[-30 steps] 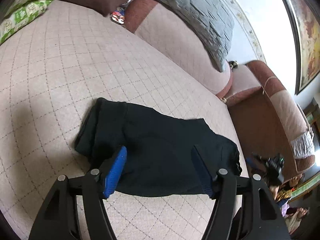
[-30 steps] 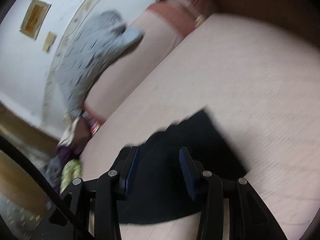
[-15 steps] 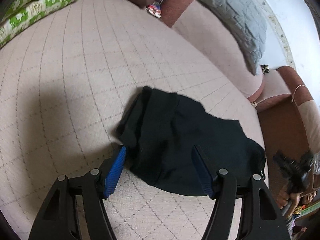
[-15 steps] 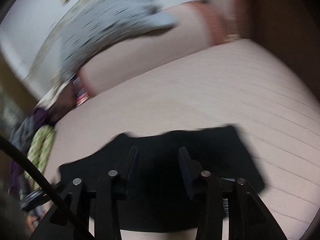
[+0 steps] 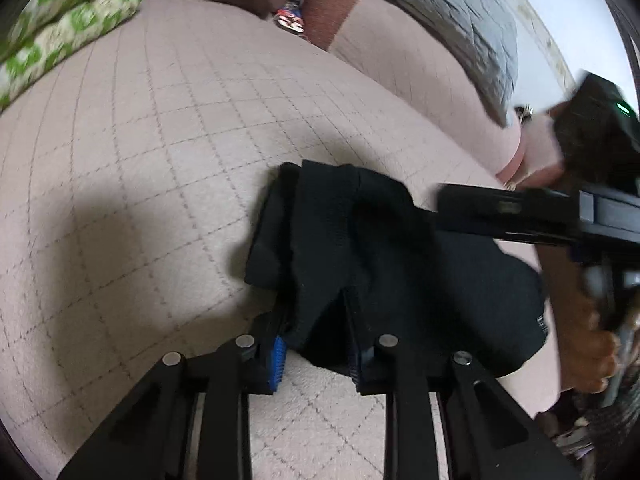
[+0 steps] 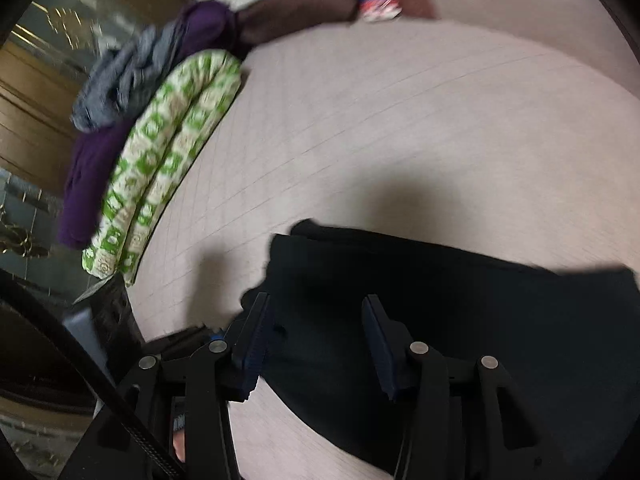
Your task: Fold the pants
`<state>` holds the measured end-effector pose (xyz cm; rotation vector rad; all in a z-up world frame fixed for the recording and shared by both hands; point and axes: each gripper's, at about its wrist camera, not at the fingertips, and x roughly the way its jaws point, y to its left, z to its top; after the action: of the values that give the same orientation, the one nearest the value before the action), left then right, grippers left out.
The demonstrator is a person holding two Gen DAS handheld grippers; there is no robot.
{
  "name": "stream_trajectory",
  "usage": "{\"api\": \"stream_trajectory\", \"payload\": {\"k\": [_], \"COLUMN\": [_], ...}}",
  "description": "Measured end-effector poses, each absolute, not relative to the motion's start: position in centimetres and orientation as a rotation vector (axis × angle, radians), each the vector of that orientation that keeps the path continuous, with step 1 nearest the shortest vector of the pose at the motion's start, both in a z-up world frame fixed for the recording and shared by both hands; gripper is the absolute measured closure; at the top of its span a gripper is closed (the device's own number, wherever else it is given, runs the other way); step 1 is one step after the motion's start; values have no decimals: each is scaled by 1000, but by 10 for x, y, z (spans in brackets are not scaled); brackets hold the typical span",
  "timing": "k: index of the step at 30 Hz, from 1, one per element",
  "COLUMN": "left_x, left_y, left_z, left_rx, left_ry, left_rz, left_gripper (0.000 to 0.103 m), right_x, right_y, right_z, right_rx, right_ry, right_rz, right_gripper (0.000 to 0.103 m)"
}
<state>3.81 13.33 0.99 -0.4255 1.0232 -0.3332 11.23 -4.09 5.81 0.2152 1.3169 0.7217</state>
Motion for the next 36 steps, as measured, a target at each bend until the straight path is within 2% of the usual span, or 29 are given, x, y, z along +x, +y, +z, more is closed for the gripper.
{"api": "stream_trajectory", "payload": {"k": [1,5,8,9,13,15,17,20,21,24,25,26,27,28,36], "left_x": [38,36,35,35,36,36,35,36,37,40,41,46,50,52,44], "left_y": [136,138,143,146,159,162,164,157,154,139,134,127,117,112,77], "left_z": [10,15,17,16,14,13,13,12,12,12,12,10,8,5,23], "left_rx": [-428,-363,-342,-351,-405,-430,-453,-441,-433,-410,-398,-386,-372,-364,-429], "left_ry": [1024,1011,1004,1007,1026,1029,1025,1024,1023,1015,1015,1018,1035,1049,944], "left_rz": [-334,-299,-278,-282,-295,-311,-327,-344,-349,-371,-378,-386,-394,-403,-533], "left_gripper": [77,61,52,52,51,44,39,34,34,34,35,52,85,88,87], "right_x": [116,133,140,142,148,149,147,145,146,148,146,144,143,141,127], "right_y": [-28,18,41,46,66,80,91,89,83,61,55,51,45,39,-40], "right_z": [51,38,26,22,14,10,6,10,11,18,21,23,26,30,75], "right_rx": [203,106,22,2,-22,-91,-185,-261,-258,-156,-134,-114,-88,-62,172], "right_ry": [1347,1425,1466,1480,1531,1552,1557,1534,1527,1506,1489,1478,1469,1459,1335], "right_rz": [722,675,599,567,494,459,441,397,381,416,432,444,455,463,521], "right_gripper": [53,50,42,41,22,21,27,60,77,81,81,81,82,83,83]}}
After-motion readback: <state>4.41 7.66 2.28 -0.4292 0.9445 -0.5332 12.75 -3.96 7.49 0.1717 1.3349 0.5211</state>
